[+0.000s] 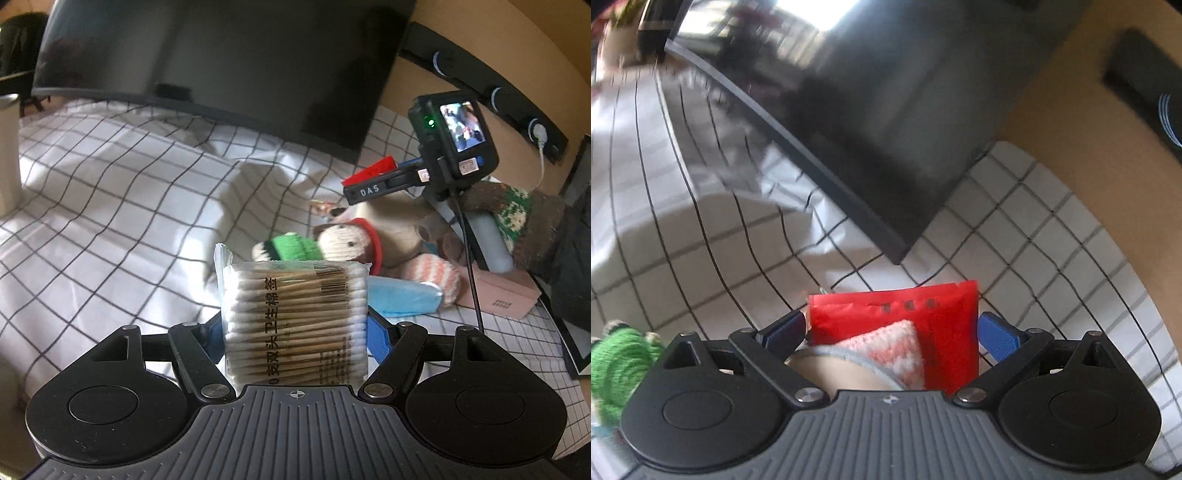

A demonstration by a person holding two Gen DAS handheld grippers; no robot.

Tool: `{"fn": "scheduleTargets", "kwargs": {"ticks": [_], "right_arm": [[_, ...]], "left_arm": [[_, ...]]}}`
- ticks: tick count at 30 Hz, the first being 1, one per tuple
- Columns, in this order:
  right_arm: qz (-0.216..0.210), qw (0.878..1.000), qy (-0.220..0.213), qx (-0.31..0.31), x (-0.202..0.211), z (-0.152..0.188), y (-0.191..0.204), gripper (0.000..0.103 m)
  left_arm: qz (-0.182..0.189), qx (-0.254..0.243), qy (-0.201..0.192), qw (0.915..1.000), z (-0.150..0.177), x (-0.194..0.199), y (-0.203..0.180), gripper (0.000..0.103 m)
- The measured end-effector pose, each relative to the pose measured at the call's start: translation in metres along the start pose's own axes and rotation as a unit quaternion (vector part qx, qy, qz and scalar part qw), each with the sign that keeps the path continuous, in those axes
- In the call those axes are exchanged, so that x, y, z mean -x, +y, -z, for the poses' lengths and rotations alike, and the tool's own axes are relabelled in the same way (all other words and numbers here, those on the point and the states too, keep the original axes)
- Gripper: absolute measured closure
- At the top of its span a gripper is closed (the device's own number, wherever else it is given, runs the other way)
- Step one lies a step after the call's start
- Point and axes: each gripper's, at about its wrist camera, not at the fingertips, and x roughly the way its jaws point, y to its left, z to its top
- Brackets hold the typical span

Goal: Organize soft objects

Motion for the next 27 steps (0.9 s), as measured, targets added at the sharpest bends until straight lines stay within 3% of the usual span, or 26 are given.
{"fn": "scheduleTargets", "kwargs": {"ticks": [4, 11, 15, 19, 21, 24, 25, 27], "right_arm": [[0.008, 0.999, 0.008, 0.03, -0.009, 0.0, 0.007, 0.006], [0.02, 0.997, -0.031, 0.064, 0.012, 0.006, 0.012, 0.017], [0.047, 0.994, -0.074, 0.06, 0.047, 0.014, 0.006, 0.017], [0.053, 0.991, -0.122, 0.015, 0.099, 0.025, -0.014, 0.018], [0.049, 0.99, -0.134, -0.012, 0.134, 0.039, -0.029, 0.032], [0.039, 0.991, -0.119, -0.05, 0.174, 0.071, -0.054, 0.039], [0.039, 0.991, -0.111, -0.067, 0.187, 0.088, -0.064, 0.047], [0.039, 0.993, -0.08, -0.081, 0.2, 0.121, -0.075, 0.049]], "left_arm": [[0.011, 0.024, 0.004, 0.9997, 0.001, -0.001, 0.016, 0.026], [0.038, 0.023, 0.019, 0.9988, -0.001, -0.012, 0.015, 0.026], [0.058, 0.01, 0.017, 0.9981, -0.009, -0.012, 0.001, 0.026], [0.084, -0.027, 0.034, 0.9955, -0.015, -0.017, -0.025, 0.026], [0.101, -0.051, 0.051, 0.9922, -0.015, -0.021, -0.044, 0.026], [0.134, -0.089, 0.08, 0.9837, -0.008, -0.03, -0.08, 0.026], [0.144, -0.099, 0.089, 0.9806, -0.005, -0.034, -0.092, 0.026], [0.154, -0.109, 0.097, 0.9773, -0.001, -0.043, -0.113, 0.026]]}}
